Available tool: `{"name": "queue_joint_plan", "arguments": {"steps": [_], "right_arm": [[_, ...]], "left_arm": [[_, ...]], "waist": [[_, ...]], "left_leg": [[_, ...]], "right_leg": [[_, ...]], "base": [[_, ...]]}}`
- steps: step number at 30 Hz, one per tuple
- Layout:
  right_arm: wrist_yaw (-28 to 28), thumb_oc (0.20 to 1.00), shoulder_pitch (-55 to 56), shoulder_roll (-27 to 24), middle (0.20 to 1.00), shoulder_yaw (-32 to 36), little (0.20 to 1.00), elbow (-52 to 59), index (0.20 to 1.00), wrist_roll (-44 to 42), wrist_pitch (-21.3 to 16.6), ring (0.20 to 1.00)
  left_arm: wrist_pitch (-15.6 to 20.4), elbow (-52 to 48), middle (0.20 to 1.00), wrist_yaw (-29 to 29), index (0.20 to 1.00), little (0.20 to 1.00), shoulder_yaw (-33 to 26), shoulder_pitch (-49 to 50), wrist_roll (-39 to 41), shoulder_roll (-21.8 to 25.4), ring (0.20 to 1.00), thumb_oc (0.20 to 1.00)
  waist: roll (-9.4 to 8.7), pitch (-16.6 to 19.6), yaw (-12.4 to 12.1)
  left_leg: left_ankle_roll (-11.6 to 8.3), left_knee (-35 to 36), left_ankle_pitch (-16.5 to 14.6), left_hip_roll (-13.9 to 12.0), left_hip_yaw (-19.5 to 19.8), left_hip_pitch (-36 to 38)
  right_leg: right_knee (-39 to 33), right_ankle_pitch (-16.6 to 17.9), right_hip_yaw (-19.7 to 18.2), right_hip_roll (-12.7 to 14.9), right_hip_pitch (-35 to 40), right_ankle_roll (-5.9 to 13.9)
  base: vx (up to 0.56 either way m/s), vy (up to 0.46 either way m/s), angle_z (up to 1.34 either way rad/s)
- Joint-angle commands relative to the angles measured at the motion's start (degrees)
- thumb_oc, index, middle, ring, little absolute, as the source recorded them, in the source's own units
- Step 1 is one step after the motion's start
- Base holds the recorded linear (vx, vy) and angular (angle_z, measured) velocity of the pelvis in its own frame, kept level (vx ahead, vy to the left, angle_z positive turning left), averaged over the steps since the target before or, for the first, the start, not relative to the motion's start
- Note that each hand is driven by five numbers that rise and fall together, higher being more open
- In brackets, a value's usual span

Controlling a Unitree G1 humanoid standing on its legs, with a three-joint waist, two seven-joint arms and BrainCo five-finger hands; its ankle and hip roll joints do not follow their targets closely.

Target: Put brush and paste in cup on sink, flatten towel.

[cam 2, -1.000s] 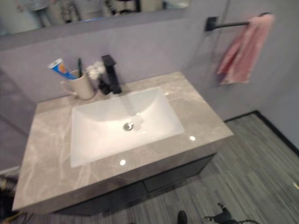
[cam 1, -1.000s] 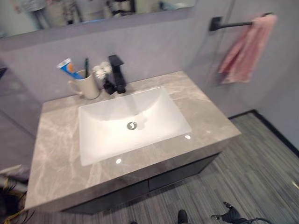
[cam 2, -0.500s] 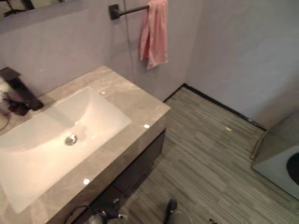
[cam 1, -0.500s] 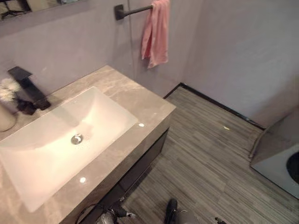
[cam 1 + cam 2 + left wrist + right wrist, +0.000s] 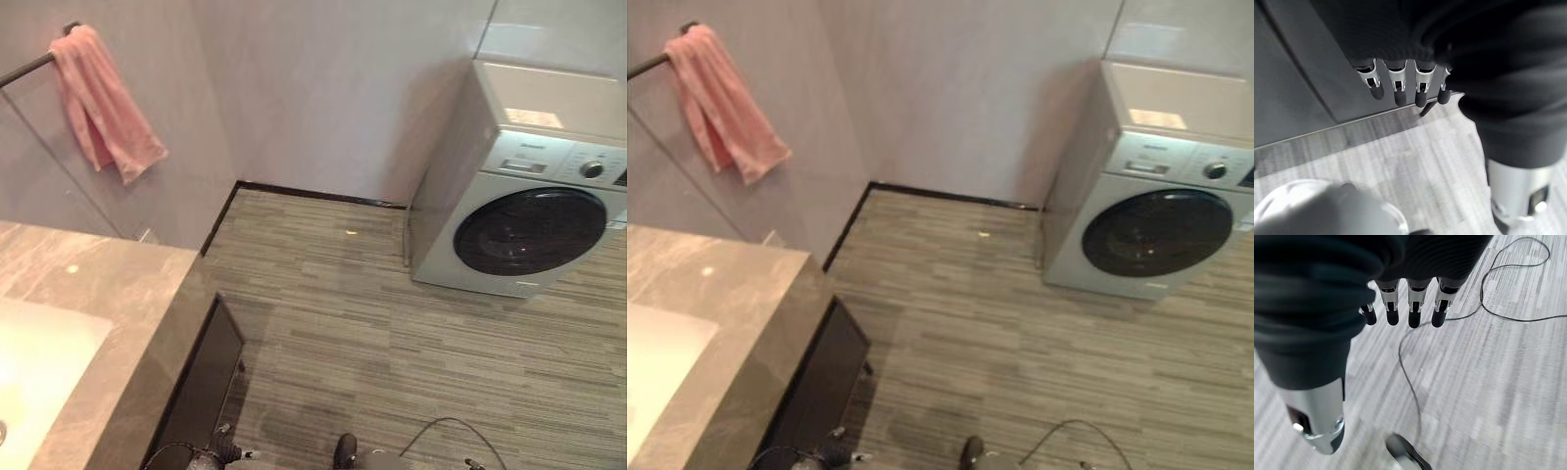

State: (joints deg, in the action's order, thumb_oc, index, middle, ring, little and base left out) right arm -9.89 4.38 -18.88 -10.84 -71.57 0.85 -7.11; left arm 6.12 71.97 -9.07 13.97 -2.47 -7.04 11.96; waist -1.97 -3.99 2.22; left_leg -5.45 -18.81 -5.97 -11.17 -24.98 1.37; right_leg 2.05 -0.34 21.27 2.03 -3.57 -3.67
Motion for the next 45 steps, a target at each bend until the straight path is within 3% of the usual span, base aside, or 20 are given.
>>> {"name": "queue_joint_plan", "arguments": {"steps": [1, 3, 4, 6, 13, 14, 21, 23, 26, 29, 31, 33, 40, 41, 42, 43, 45], "right_arm": [[-0.4, 1.000, -3.9, -1.4, 1.000, -1.0, 1.000, -0.8, 1.000, -0.2, -1.8, 1.000], [-0.1, 1.000, -3.5, -1.4, 1.000, -0.7, 1.000, 0.5, 1.000, -1.5, -2.5, 1.000], [-0.2, 1.000, -3.7, -1.5, 1.000, -0.6, 1.000, 1.0, 1.000, -2.2, -2.9, 1.000], [-0.4, 1.000, -4.6, -1.4, 1.000, -1.0, 1.000, 2.6, 1.000, -3.6, -3.8, 1.000], [0.4, 1.000, -4.5, -0.4, 1.000, -0.3, 1.000, 4.9, 1.000, -7.8, -4.6, 1.000], [1.4, 1.000, -4.0, 0.5, 1.000, 0.8, 1.000, 7.6, 1.000, -11.9, -5.5, 1.000], [1.0, 1.000, -5.3, 1.8, 1.000, -1.4, 1.000, 18.0, 1.000, -15.4, -7.8, 1.000], [1.0, 1.000, -5.8, 2.3, 1.000, -1.7, 1.000, 20.6, 1.000, -16.8, -8.2, 1.000], [0.7, 1.000, -8.3, 1.8, 1.000, -3.4, 1.000, 25.8, 1.000, -16.4, -8.6, 1.000], [0.1, 1.000, -8.8, 0.8, 1.000, -4.4, 1.000, 27.6, 1.000, -13.7, -8.3, 1.000], [-0.3, 1.000, -8.6, 1.0, 1.000, -4.2, 1.000, 27.2, 1.000, -13.3, -8.3, 1.000], [-0.6, 1.000, -8.8, 1.2, 1.000, -4.1, 1.000, 26.4, 1.000, -13.3, -8.3, 1.000], [-1.0, 1.000, -7.6, 2.8, 1.000, -2.7, 1.000, 23.0, 1.000, -15.8, -8.5, 1.000], [-1.1, 1.000, -7.5, 2.8, 1.000, -2.6, 1.000, 23.0, 1.000, -15.6, -8.4, 1.000], [-1.2, 1.000, -7.4, 2.7, 1.000, -2.6, 1.000, 22.9, 1.000, -14.9, -8.3, 1.000], [-1.3, 1.000, -7.5, 2.5, 1.000, -2.6, 1.000, 23.6, 1.000, -14.6, -8.2, 1.000], [-1.3, 1.000, -7.5, 2.3, 1.000, -2.3, 1.000, 24.5, 1.000, -14.2, -8.0, 1.000]], "left_arm": [[2.6, -0.6, 1.000, -2.3, 1.000, 1.000, -2.2, -4.2, 6.0, 1.1, 1.000, 1.000], [3.3, -0.5, 1.000, -2.5, 1.000, 1.000, -2.9, -4.2, 7.3, 1.4, 1.000, 1.000], [3.5, -0.8, 1.000, -2.5, 1.000, 1.000, -2.9, -3.8, 7.7, 1.3, 1.000, 1.000], [3.8, -0.3, 1.000, -2.6, 1.000, 1.000, -2.6, -3.4, 7.9, 0.8, 1.000, 1.000], [3.7, 0.7, 1.000, -2.2, 1.000, 1.000, -2.5, -2.0, 7.3, 0.4, 1.000, 1.000], [4.5, -0.6, 1.000, -2.7, 1.000, 1.000, -2.6, -1.0, 8.7, 0.4, 1.000, 1.000], [7.4, -12.4, 1.000, -5.8, 1.000, 1.000, -0.5, -1.5, 12.2, 2.6, 1.000, 1.000], [8.2, -16.9, 1.000, -6.9, 1.000, 1.000, 0.0, -2.4, 13.5, 3.5, 1.000, 1.000], [8.9, -24.9, 1.000, -9.1, 1.000, 1.000, 3.3, -5.5, 9.8, 6.0, 1.000, 1.000], [9.1, -28.3, 1.000, -9.7, 1.000, 1.000, 3.6, -6.5, 10.8, 6.1, 1.000, 1.000], [9.2, -28.8, 1.000, -10.1, 1.000, 1.000, 3.7, -6.6, 10.1, 5.5, 1.000, 1.000], [9.3, -28.3, 1.000, -10.1, 1.000, 1.000, 3.9, -6.6, 10.4, 5.0, 1.000, 1.000], [9.2, -26.1, 1.000, -9.3, 1.000, 1.000, 4.8, -4.9, 10.6, 3.6, 1.000, 1.000], [9.2, -26.1, 1.000, -9.1, 1.000, 1.000, 4.9, -4.6, 10.7, 3.5, 1.000, 1.000], [9.2, -26.9, 1.000, -9.0, 1.000, 1.000, 4.7, -4.0, 10.8, 3.5, 1.000, 1.000], [9.2, -27.6, 1.000, -8.4, 1.000, 1.000, 4.6, -3.6, 11.6, 3.5, 1.000, 1.000], [9.1, -29.9, 1.000, -7.3, 1.000, 1.000, 4.3, -2.9, 12.2, 4.1, 1.000, 1.000]], "waist": [[-0.71, -1.3, -2.0], [-1.21, -0.6, -1.6], [-1.34, -0.3, -2.0], [-0.74, -0.4, -2.4], [0.10, 1.0, -1.1], [0.44, 1.5, -0.6], [0.37, 2.3, -0.5], [0.17, 2.2, -0.5], [-1.01, -1.2, -0.1], [-1.72, -2.6, -0.2], [-1.99, -2.5, -0.2], [-2.03, -2.3, -0.3], [-1.18, -0.2, 0.0], [-0.85, -0.4, 0.1], [0.03, -1.0, 0.5], [0.63, -1.7, 0.7], [1.89, -2.7, 0.9]], "left_leg": [[2.61, 5.2, 8.8, 7.2, 13.0, -8.2], [2.72, 8.6, 8.4, 6.1, 11.6, -8.6], [2.97, 10.0, 7.9, 7.0, 12.5, -9.3], [2.22, 14.4, 10.6, 7.3, 14.9, -9.7], [2.91, 18.7, 10.3, 7.8, 12.3, -4.5], [3.35, 19.7, 9.9, 8.3, 11.3, -2.6], [4.80, 19.2, 7.6, 9.2, 10.5, 0.0], [5.24, 17.2, 6.4, 9.0, 11.0, -0.4], [6.20, 5.8, 1.3, 8.4, 12.0, -3.6], [6.08, -4.0, -3.4, 7.1, 12.6, -7.9], [6.13, -6.7, -4.5, 6.4, 12.8, -9.1], [6.29, -6.4, -4.4, 6.4, 12.7, -8.9], [7.43, 6.1, 0.7, 10.2, 12.5, -3.0], [7.89, 9.0, 1.4, 11.1, 12.6, -1.6], [8.48, 12.0, 2.5, 11.8, 12.3, 0.2], [8.87, 13.3, 2.9, 12.0, 12.3, 1.1], [9.48, 14.6, 2.8, 11.6, 12.4, 2.5]], "right_leg": [[-3.1, 3.1, -4.9, 4.1, 3.8, 8.77], [-3.4, 3.4, -6.1, 4.3, 3.9, 9.21], [-3.5, 3.1, -6.8, 4.2, 4.2, 9.40], [-2.8, 2.6, -8.8, 3.2, 4.5, 9.09], [-1.7, 2.1, -10.4, 3.3, 5.1, 9.51], [-0.9, 2.1, -11.8, 3.4, 4.9, 9.72], [4.2, 0.8, -13.6, 3.7, 3.9, 10.38], [8.5, -0.4, -12.7, 3.7, 2.8, 10.49], [19.2, -3.1, -11.6, 5.1, -0.7, 10.83], [25.3, -7.6, -10.3, 5.7, -3.0, 9.24], [26.1, -8.3, -9.7, 5.8, -3.1, 9.03], [25.8, -7.8, -9.8, 5.8, -3.1, 9.23], [19.7, 3.1, -11.5, 6.1, -0.5, 12.33], [20.5, 6.0, -12.2, 6.4, -1.2, 13.16], [25.2, 11.7, -13.1, 7.0, -3.9, 14.35], [28.5, 14.2, -13.4, 7.3, -5.7, 14.82], [33.8, 14.0, -12.5, 7.6, -8.9, 14.85]], "base": [[0.04, -0.019, -1.28], [0.11, 0.005, -1.00], [0.17, 0.024, -0.31], [0.18, 0.045, -0.45], [0.10, 0.060, -0.41], [0.10, 0.066, -0.23], [0.07, 0.055, -0.25], [0.00, 0.000, 0.00], [-0.09, -0.017, 0.09], [-0.04, -0.029, 0.10], [0.03, -0.032, 0.27], [0.05, 0.012, 0.16], [0.08, 0.089, -0.04], [0.05, 0.249, -0.02], [0.06, 0.287, -0.14], [0.04, 0.283, -0.38], [0.10, 0.207, -0.40]]}}
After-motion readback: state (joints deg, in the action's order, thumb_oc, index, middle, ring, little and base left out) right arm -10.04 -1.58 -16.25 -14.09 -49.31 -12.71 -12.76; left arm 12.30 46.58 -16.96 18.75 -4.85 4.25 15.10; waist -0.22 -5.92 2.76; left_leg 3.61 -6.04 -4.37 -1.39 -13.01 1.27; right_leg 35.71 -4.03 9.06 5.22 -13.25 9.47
